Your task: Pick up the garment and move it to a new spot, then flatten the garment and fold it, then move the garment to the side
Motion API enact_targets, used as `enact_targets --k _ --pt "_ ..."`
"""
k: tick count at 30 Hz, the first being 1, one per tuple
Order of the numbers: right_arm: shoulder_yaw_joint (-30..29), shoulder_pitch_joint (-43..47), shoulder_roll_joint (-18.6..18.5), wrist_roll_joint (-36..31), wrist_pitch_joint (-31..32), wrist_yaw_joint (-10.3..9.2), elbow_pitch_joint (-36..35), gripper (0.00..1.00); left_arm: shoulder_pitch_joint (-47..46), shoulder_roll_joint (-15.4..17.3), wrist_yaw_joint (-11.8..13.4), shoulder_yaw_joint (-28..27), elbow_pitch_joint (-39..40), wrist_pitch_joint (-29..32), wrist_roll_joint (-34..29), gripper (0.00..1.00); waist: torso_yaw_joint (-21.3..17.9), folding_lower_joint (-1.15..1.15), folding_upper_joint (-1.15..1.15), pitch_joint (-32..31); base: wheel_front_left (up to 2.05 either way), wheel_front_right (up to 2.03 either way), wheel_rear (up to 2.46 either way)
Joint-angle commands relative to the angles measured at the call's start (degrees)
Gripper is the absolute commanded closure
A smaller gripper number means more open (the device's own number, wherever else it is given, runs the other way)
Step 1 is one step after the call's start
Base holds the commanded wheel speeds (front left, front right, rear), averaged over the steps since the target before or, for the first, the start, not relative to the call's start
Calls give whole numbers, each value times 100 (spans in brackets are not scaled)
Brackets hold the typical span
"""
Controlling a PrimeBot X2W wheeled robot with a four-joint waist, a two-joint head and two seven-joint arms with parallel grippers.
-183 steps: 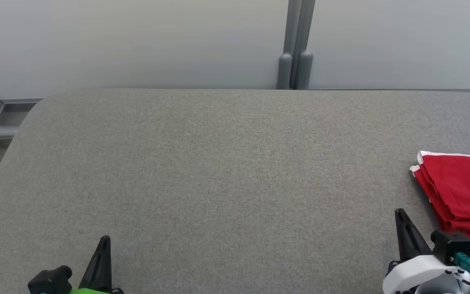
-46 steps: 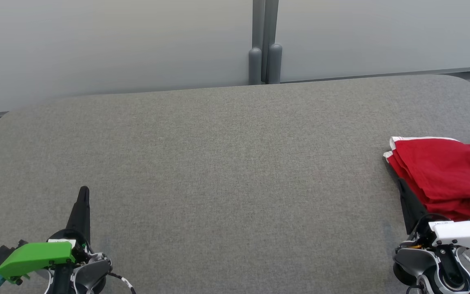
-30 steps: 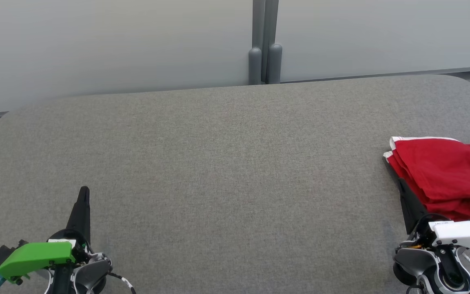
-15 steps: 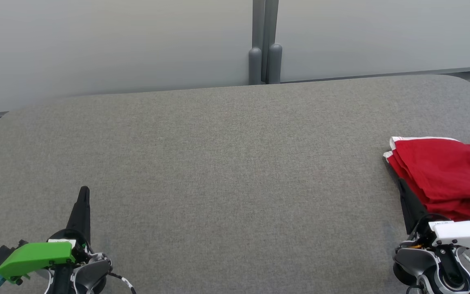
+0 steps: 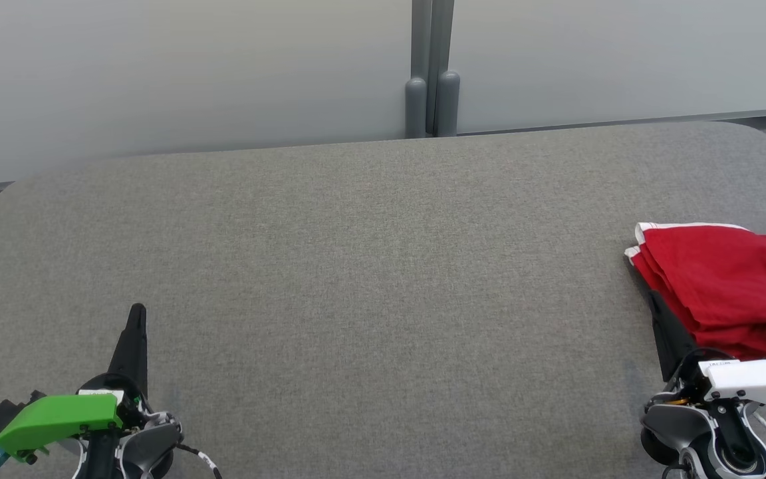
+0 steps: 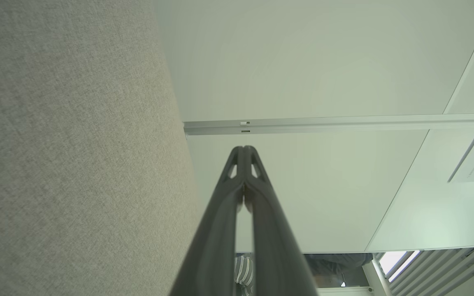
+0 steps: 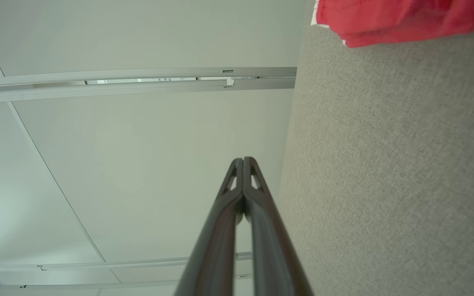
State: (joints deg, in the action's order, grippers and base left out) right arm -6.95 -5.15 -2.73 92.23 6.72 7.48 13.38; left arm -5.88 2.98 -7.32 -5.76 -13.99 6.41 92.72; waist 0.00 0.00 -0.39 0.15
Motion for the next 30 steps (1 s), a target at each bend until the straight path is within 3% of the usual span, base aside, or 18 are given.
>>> enact_targets --k 1,30 --pt "-14 -63 -29 42 5 2 -20 100 -61 -1 -30 -27 7 2 -23 100 0 0 39 0 0 0 0" --pt "-15 -62 -29 42 4 2 -20 100 -62 -8 -31 -34 8 9 -31 100 0 0 39 0 0 0 0"
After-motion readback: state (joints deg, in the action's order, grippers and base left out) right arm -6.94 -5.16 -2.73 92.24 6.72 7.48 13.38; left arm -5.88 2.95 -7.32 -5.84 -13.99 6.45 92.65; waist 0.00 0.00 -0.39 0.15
